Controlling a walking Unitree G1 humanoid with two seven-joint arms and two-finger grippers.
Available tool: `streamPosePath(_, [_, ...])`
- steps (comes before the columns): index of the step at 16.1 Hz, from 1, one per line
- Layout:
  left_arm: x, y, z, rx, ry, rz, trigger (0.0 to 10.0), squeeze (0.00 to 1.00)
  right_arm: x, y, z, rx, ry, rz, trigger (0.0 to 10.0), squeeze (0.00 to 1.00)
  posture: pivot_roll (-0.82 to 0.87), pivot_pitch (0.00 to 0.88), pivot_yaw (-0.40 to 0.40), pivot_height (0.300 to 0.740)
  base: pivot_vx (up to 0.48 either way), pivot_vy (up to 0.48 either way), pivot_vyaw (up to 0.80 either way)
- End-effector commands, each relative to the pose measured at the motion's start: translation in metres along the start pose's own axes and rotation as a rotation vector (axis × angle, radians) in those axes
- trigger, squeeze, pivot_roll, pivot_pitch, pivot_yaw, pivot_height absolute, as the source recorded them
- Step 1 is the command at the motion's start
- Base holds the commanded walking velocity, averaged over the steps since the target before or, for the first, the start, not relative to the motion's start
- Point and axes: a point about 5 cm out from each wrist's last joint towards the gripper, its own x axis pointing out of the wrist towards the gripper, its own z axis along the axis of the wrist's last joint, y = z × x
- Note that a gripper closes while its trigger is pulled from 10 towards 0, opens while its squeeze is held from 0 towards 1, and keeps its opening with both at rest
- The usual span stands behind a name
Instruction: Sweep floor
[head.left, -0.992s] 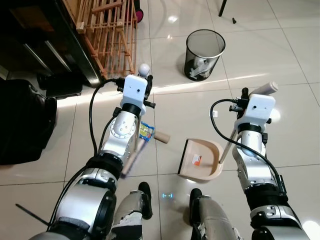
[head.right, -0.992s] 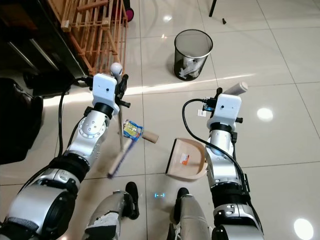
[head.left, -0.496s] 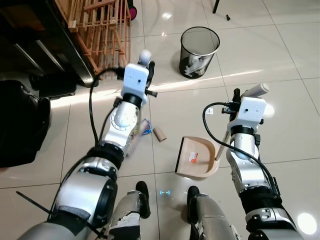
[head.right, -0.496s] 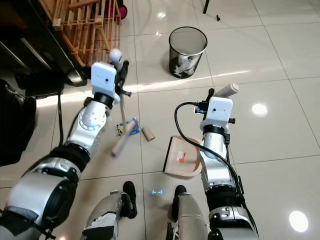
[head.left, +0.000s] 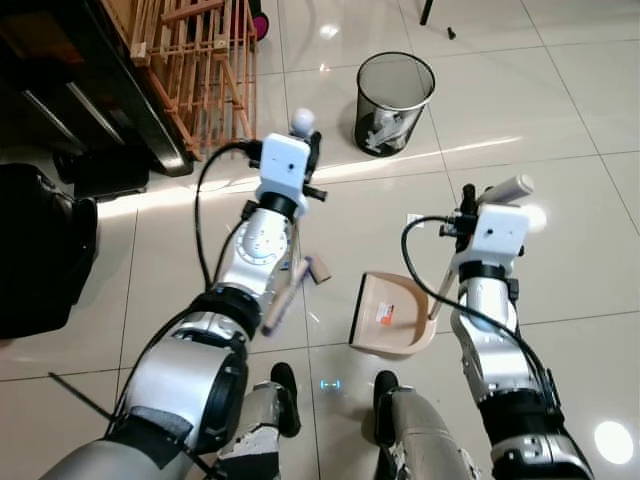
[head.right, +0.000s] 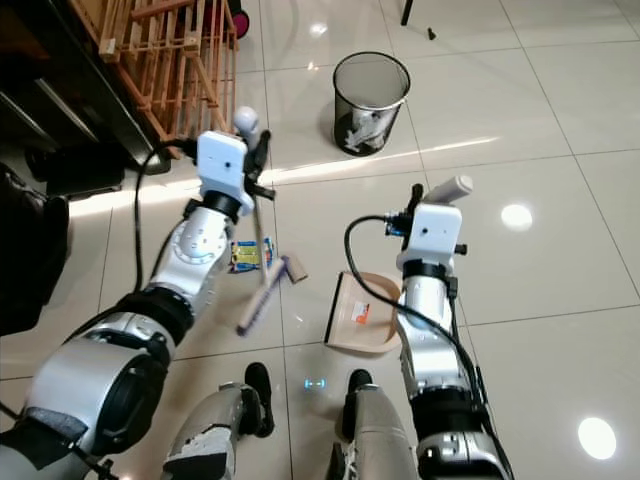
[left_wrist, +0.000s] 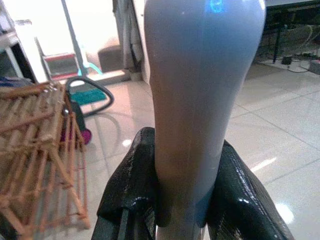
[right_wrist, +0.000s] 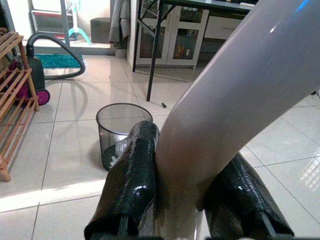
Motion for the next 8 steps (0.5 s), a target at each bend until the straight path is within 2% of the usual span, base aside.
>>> streamPosePath(1, [0.004,-0.005,0.004,0.001,-0.007,-0.030,10.0,0.00,-0.011,0.006,-0.013,-0.001,0.074,0.029,10.0,0.00,-0.10,0.345,0.054,0.740,0.000,0.000,0.00])
streamPosePath(3, [0.003,-0.011,0.002,-0.018,0.003,-0.048,10.0,0.00,-0.016,0.007,-0.012,0.000,0.075,0.034,10.0,0.00,-0.11,0.345,0.057,0.740,0.000,0.000,0.00])
streamPosePath(5, [0.005,-0.023,0.006,-0.098,-0.019,-0.095,10.0,0.00,-0.022,0.008,-0.013,-0.003,0.088,0.043,10.0,0.00,-0.11,0.349,0.055,0.740,0.000,0.000,0.00])
streamPosePath(6, [0.007,-0.032,0.010,-0.169,-0.037,-0.160,10.0,0.00,-0.022,0.008,-0.013,-0.003,0.093,0.045,10.0,0.00,-0.10,0.360,0.056,0.740,0.000,0.000,0.00])
streamPosePath(7, [0.008,-0.037,0.012,-0.192,-0.046,-0.201,10.0,0.00,-0.022,0.008,-0.013,-0.003,0.096,0.044,10.0,0.00,-0.10,0.373,0.056,0.740,0.000,0.000,0.00])
streamPosePath(8, [0.008,-0.049,0.017,-0.236,-0.067,-0.275,10.0,0.00,-0.020,0.008,-0.014,-0.001,0.105,0.043,10.0,0.00,-0.09,0.386,0.058,0.740,0.000,0.000,0.00])
